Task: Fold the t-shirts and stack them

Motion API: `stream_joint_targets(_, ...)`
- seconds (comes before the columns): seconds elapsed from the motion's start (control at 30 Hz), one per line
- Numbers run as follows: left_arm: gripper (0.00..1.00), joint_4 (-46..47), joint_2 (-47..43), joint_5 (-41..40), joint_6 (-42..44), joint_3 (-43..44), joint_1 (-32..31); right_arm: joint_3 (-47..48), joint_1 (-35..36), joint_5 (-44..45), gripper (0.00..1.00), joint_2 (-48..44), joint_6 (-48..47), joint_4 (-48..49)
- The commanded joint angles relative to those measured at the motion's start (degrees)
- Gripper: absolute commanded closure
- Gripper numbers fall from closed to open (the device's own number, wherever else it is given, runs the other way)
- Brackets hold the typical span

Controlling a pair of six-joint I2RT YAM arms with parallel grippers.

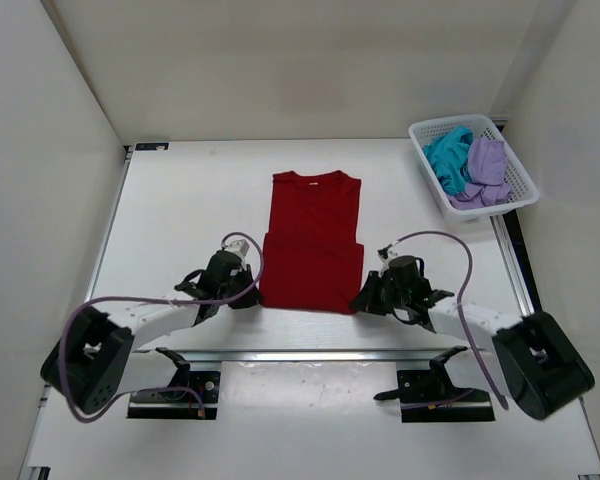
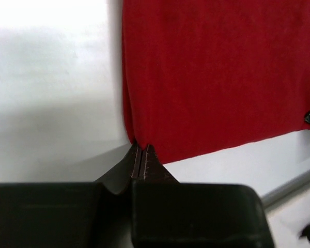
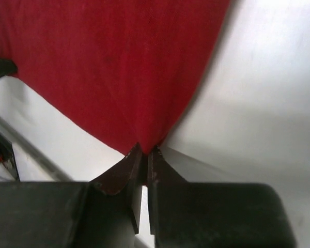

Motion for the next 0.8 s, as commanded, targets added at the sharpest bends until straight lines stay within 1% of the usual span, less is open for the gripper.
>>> stream_joint_targets(0.0,1.00,-9.98,-6.63,-0.45,0.37,-1.94,-2.11,-3.65,3.27,1.44,1.00,-8.98,2.42,-9.29)
stream_joint_targets(0.03,1.00,-12.60,-9.51,0.77,0.10,-2.47,-2.90,-4.78,5.79,2.13,1.00,-10.67,3.91,-13.14)
stream_joint_targets(0.07,1.00,-15.93,-12.93,1.48,-0.68,-3.44,-4.21,-4.45,8.52,2.58,1.00,-15.13,6.18,-17.44)
stream_joint_targets(0.1,1.00,-17.62,-14.97,1.92,-1.99,-4.14,-5.01,-4.18,9.94,3.80,1.00,-19.52,8.03,-19.31)
stream_joint_targets(0.13,1.00,-20.51,-19.08,2.02,-2.96,-4.41,-6.49,-4.01,12.21,4.68,1.00,-21.57,9.10,-22.63)
stream_joint_targets(0.17,1.00,-23.32,-23.21,0.80,-5.06,-4.24,-8.94,-3.13,13.02,5.13,1.00,-25.42,10.33,-25.62)
stream_joint_targets(0.23,1.00,-26.85,-26.57,-1.84,-7.98,0.04,-11.33,-0.50,10.93,4.43,1.00,-29.22,9.55,-28.01)
stream_joint_targets(0.27,1.00,-28.52,-27.02,-2.98,-7.72,1.64,-11.25,2.12,7.96,3.47,1.00,-29.23,7.63,-29.16)
stream_joint_targets(0.3,1.00,-28.36,-26.94,-1.78,-6.24,4.78,-10.21,4.85,4.71,3.02,1.00,-27.67,4.66,-29.26)
stream_joint_targets(0.33,1.00,-27.66,-25.11,-0.89,-5.10,7.95,-7.76,6.53,2.94,0.84,1.00,-25.04,3.41,-29.52)
stream_joint_targets(0.37,1.00,-25.92,-22.83,0.07,-3.43,11.55,-6.09,10.20,0.05,-0.57,1.00,-23.28,0.00,-29.17)
stream_joint_targets(0.4,1.00,-24.51,-21.42,-0.53,-2.72,13.41,-5.55,13.89,-2.68,-0.84,1.00,-20.13,-2.73,-29.43)
stream_joint_targets(0.47,1.00,-21.88,-14.50,-0.97,0.00,20.25,-3.09,19.51,-5.76,-0.24,0.99,-13.10,-6.16,-28.30)
stream_joint_targets(0.5,1.00,-18.72,-11.16,-0.28,0.36,21.76,-0.82,23.38,-8.91,-0.49,1.00,-11.41,-7.05,-26.99)
stream_joint_targets(0.53,1.00,-17.56,-8.86,-0.36,0.89,24.39,-0.27,25.16,-10.95,-2.67,1.00,-6.87,-8.19,-26.45)
stream_joint_targets(0.57,1.00,-16.07,-4.14,-0.44,1.24,25.81,1.73,28.57,-12.88,-3.21,1.00,-5.34,-9.08,-24.79)
stream_joint_targets(0.6,1.00,-14.31,0.61,0.60,1.85,28.95,3.75,32.61,-14.38,-2.61,1.00,-0.80,-9.69,-24.43)
stream_joint_targets(0.63,1.00,-13.60,3.44,0.09,2.03,31.77,4.65,35.00,-15.09,-2.69,1.00,4.20,-10.05,-24.51)
stream_joint_targets(0.67,1.00,-12.72,8.25,-0.35,2.30,35.28,5.70,38.85,-16.23,-2.95,1.00,8.78,-10.57,-24.16)
stream_joint_targets(0.7,1.00,-12.54,12.74,-1.31,2.39,37.05,6.32,43.50,-16.59,-2.70,1.00,11.08,-10.58,-23.64)
stream_joint_targets(0.73,1.00,-12.63,14.96,-0.98,2.30,40.38,7.11,47.90,-17.90,-2.61,1.00,15.37,-10.58,-23.81)
stream_joint_targets(0.77,1.00,-12.10,18.55,-0.89,2.30,43.72,7.72,49.68,-18.61,-4.43,1.00,19.76,-11.01,-23.55)
